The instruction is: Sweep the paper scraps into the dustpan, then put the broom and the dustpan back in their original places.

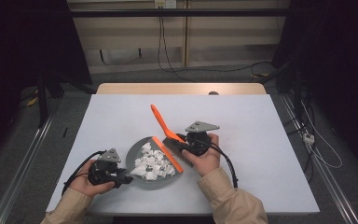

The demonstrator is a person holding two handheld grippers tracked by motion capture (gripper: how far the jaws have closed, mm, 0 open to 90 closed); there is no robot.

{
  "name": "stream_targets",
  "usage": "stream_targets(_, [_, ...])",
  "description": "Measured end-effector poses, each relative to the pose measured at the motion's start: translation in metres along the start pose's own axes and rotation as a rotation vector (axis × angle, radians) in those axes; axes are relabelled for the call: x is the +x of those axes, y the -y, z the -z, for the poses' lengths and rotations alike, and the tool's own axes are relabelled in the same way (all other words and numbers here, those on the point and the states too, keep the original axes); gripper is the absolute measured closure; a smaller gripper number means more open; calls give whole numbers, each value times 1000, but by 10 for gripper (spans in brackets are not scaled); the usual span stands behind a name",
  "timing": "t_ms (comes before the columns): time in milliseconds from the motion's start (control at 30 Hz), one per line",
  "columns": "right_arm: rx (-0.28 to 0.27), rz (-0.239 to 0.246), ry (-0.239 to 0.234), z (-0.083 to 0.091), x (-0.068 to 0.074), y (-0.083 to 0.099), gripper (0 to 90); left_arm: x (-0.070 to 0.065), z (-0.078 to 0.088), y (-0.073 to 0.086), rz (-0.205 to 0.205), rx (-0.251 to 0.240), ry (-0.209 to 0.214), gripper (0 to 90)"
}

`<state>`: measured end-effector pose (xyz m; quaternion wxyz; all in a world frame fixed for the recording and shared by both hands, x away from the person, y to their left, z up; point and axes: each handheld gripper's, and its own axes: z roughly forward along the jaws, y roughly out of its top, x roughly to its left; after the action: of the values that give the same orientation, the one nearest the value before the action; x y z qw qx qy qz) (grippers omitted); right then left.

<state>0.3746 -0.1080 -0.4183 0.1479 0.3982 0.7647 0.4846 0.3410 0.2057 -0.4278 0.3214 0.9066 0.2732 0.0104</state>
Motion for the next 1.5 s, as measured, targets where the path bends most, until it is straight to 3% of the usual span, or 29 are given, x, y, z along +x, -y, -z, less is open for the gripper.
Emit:
stream_targets(67, [13,4,-24,-4,7,5,710,0,1,0,-3,-5,1,625])
stream_targets(200, [-12,-9,-86,-3,16,4,710,0,-1,0,3,-1,-2,626])
stream_targets(300, [-23,30,-46,1,16,0,710,-1,-1,0,0,-6,-2,625])
stream_targets(533, [-33,1,-16,11,1,0,710,-2,-5,0,-7,-1,-18,628])
stream_targets(833, [-53,-6,36,32,-17,6,710,-5,-5,6,-31,-72,-40,629])
stream_targets(1067, [-50,-33,81,49,-35,18,710,-4,-2,6,4,-132,-63,629])
stream_targets(1167, [-49,-40,93,55,-41,21,710,-1,3,5,12,-157,-53,629])
stream_targets(1233, [-55,-46,105,60,-45,23,710,-1,5,4,30,-177,-74,628])
stream_targets(1267, [-57,-48,108,62,-47,23,710,1,6,3,36,-180,-60,628])
stream_targets(1500, [-80,-73,159,79,-64,28,709,4,13,1,110,-213,-119,628])
